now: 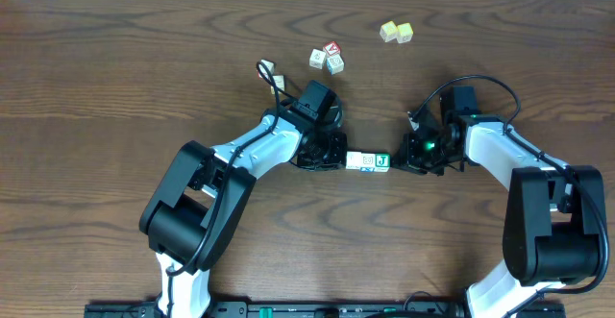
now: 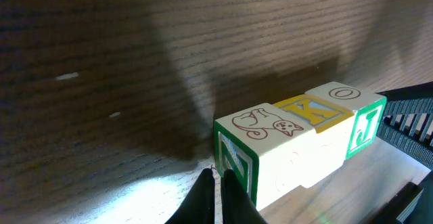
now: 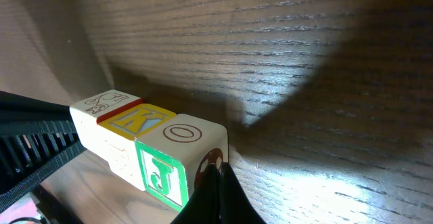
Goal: Lift 3 blocks
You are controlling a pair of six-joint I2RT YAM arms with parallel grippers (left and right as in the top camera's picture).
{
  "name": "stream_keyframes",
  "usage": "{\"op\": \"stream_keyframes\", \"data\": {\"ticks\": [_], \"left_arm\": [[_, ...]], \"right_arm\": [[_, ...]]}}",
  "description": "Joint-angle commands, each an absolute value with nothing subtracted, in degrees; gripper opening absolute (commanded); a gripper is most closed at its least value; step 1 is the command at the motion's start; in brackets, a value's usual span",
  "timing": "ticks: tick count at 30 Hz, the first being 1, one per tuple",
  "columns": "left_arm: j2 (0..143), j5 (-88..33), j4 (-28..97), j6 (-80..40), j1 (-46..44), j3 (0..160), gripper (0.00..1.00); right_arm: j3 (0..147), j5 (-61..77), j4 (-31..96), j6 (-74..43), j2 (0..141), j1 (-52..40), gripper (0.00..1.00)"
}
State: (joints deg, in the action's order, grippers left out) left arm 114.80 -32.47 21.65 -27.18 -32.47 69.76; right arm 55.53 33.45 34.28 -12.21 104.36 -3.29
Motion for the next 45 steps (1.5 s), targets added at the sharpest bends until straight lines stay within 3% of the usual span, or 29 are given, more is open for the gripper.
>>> {"op": "stream_keyframes", "data": {"ticks": [1, 45], "left_arm": [[115.3, -33.0, 21.7, -26.7, -32.4, 69.4, 0.07], [115.3, -35.6, 22.2, -26.0, -32.4, 69.5, 0.07]], "right_arm": [[55.3, 35.0, 34.2, -12.8, 104.3, -3.9, 0.01], [55.3, 39.6, 32.5, -12.8, 104.3, -3.9, 0.01]]}}
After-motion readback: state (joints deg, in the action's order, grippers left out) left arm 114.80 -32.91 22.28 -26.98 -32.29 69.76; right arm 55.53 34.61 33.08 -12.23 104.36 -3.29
